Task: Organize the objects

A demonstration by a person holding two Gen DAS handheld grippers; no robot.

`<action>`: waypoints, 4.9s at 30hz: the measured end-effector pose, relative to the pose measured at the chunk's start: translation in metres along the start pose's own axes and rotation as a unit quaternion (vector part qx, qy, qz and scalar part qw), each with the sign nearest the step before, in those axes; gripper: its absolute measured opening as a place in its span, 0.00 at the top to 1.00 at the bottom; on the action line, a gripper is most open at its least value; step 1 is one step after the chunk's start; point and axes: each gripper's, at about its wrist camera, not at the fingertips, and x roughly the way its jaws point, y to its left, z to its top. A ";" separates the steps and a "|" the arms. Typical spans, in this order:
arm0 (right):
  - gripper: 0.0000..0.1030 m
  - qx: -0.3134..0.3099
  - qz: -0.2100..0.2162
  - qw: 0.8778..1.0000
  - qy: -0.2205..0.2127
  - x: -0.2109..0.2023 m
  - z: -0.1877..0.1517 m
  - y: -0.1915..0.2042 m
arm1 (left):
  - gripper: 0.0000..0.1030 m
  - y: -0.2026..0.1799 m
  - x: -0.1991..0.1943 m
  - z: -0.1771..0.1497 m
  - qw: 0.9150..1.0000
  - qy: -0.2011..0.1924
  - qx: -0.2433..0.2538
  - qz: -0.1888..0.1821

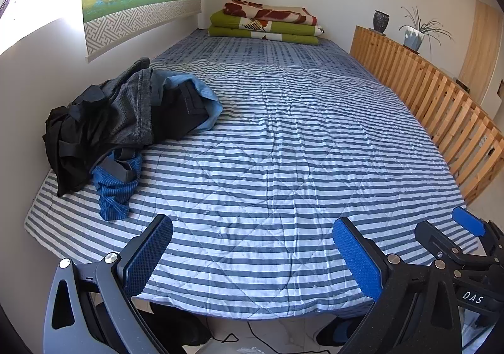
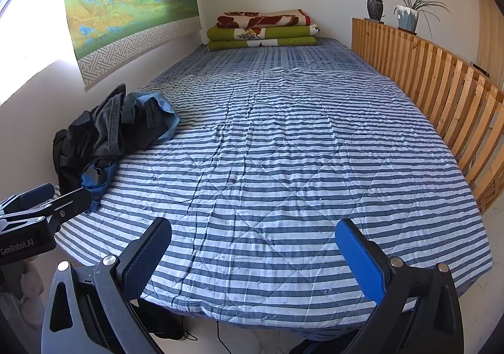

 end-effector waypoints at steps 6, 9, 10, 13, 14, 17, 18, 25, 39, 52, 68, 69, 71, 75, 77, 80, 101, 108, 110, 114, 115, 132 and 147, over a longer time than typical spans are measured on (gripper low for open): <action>0.01 -0.002 -0.001 1.000 -0.001 0.000 0.000 0.002 | 0.00 0.003 0.001 -0.003 1.000 0.002 0.001 -0.001; 0.01 -0.002 -0.001 1.000 -0.001 0.000 -0.002 0.002 | 0.00 0.004 0.002 -0.004 1.000 0.004 0.002 0.000; 0.01 -0.002 -0.001 1.000 0.000 0.001 -0.001 0.002 | 0.00 0.004 0.002 -0.004 1.000 0.003 0.002 0.000; 0.01 -0.004 -0.001 1.000 0.001 0.001 -0.001 0.003 | 0.00 0.005 0.002 -0.005 1.000 0.002 0.001 0.001; 0.01 -0.004 -0.001 1.000 0.001 0.001 -0.001 0.004 | 0.00 0.006 0.001 -0.004 1.000 0.001 0.001 0.002; 0.01 -0.005 0.000 1.000 0.000 0.001 -0.001 0.005 | 0.00 0.007 0.000 -0.003 1.000 -0.001 0.001 0.003; 0.01 -0.005 0.000 1.000 0.000 0.001 -0.001 0.005 | 0.00 0.007 -0.001 -0.003 1.000 -0.002 0.001 0.004; 0.01 -0.008 0.000 1.000 -0.001 0.002 0.001 0.006 | 0.00 0.008 -0.003 -0.002 1.000 -0.003 0.001 0.006; 0.01 -0.016 -0.012 1.000 -0.005 0.000 0.003 0.012 | 0.00 0.005 -0.003 -0.003 1.000 -0.003 0.003 0.008; 0.01 -0.020 -0.020 1.000 -0.004 0.009 0.008 0.014 | 0.00 0.009 0.011 0.000 1.000 0.003 -0.006 0.019; 0.01 -0.061 0.035 0.998 0.004 0.061 0.044 0.062 | 0.00 0.078 0.049 0.000 0.997 0.017 -0.054 0.051; 0.01 -0.064 0.042 0.997 0.004 0.066 0.049 0.070 | 0.00 0.087 0.052 0.000 0.997 0.017 -0.060 0.053; 0.03 -0.072 0.056 0.996 0.005 0.076 0.059 0.086 | 0.00 0.104 0.058 0.001 0.996 0.020 -0.070 0.055; 0.05 -0.096 0.076 0.992 0.001 0.097 0.080 0.127 | 0.00 0.140 0.069 -0.001 0.994 0.031 -0.079 0.064; 0.05 -0.109 0.090 0.990 -0.002 0.107 0.090 0.151 | 0.00 0.161 0.073 -0.005 0.993 0.038 -0.093 0.064; 0.05 -0.133 0.102 0.986 -0.006 0.125 0.102 0.189 | 0.01 0.186 0.077 -0.013 0.990 0.038 -0.107 0.078; 0.05 -0.287 0.176 0.941 0.043 0.259 0.142 0.462 | 0.09 0.300 0.093 -0.051 0.970 0.060 -0.198 0.127; 0.46 -0.276 0.168 0.943 0.078 0.292 0.151 0.496 | 0.09 0.302 0.089 -0.048 0.971 0.050 -0.195 0.127; 0.93 -0.272 0.175 0.940 0.109 0.298 0.154 0.496 | 0.10 0.303 0.089 -0.047 0.971 0.050 -0.198 0.124; 0.94 -0.262 0.171 0.947 0.070 0.280 0.161 0.472 | 0.20 0.300 0.088 -0.046 0.971 0.051 -0.198 0.128; 0.95 -0.257 0.170 0.949 0.060 0.273 0.164 0.461 | 0.21 0.298 0.087 -0.045 0.971 0.051 -0.196 0.128; 0.96 -0.140 0.022 0.989 -0.038 0.176 0.158 0.168 | 0.21 0.211 0.065 -0.019 0.985 0.033 -0.129 0.107; 0.92 0.014 -0.097 0.993 0.065 0.148 0.074 -0.068 | 0.21 0.066 0.153 0.008 0.996 0.092 -0.008 0.019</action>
